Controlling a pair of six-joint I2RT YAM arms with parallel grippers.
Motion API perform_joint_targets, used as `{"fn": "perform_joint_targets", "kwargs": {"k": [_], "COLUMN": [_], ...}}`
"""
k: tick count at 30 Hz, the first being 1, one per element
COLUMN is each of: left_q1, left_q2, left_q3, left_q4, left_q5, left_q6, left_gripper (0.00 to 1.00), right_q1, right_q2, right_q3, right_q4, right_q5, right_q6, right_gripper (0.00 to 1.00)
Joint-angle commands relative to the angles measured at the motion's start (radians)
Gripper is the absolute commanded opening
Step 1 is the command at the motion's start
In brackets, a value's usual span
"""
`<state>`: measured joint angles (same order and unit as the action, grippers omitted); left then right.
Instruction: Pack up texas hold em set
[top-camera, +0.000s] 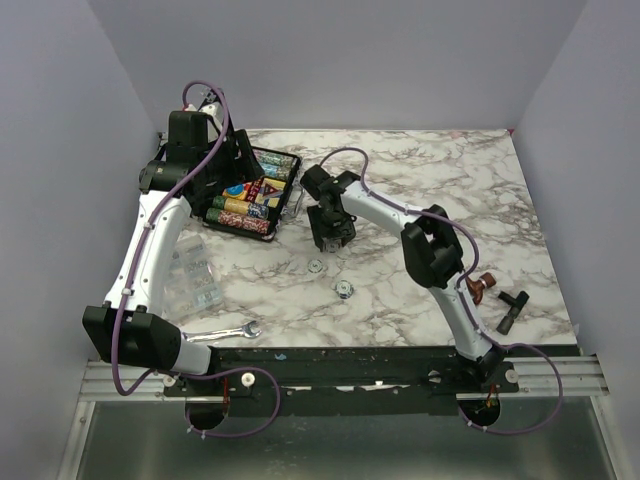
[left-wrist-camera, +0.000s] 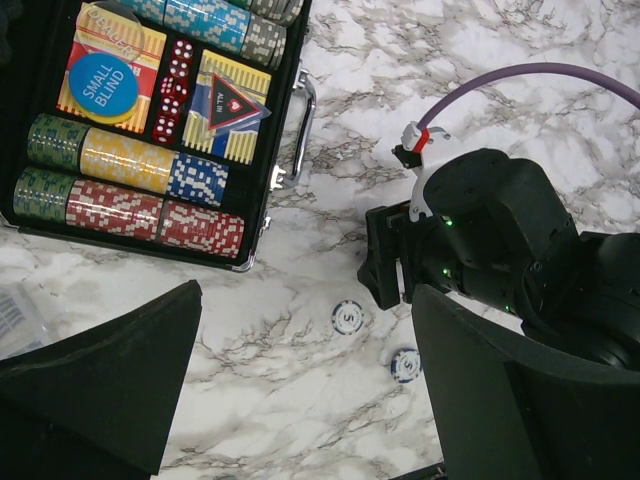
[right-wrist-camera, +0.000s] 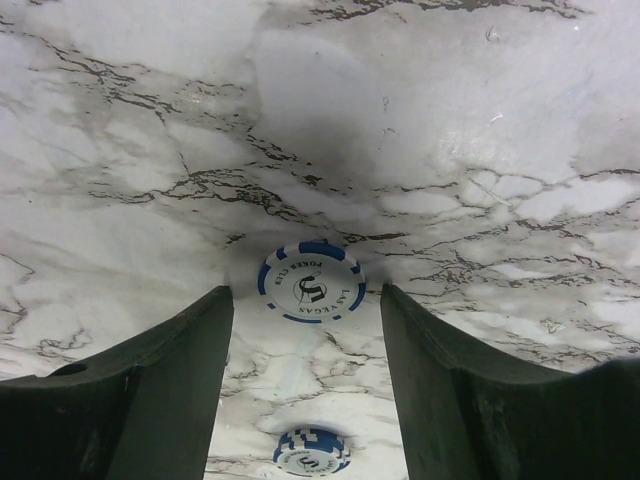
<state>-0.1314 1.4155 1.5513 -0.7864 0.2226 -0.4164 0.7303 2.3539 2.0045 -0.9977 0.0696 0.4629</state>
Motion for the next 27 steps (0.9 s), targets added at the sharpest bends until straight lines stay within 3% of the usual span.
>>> {"fn": "perform_joint_targets", "kwargs": {"k": [1,27], "left_q1": [-0.002,-0.004], "left_q2": [-0.020,-0.020], "left_q3": [-0.002,-0.005], "left_q4": [0.013,0.016], "left_q5": [0.026,0.034], "left_q6": [0.004,0.002], "left_gripper": [0.86,0.86], "right_q1": [0.003,-0.013], "right_q2": [0.061,0.154], "right_q3": [0.022,0.049], "right_q4": [-0.032,-0.067], "right_q5": [0.014,0.042], "right_q6": [-0.015,-0.059], "right_gripper": [0.63,0.50]}}
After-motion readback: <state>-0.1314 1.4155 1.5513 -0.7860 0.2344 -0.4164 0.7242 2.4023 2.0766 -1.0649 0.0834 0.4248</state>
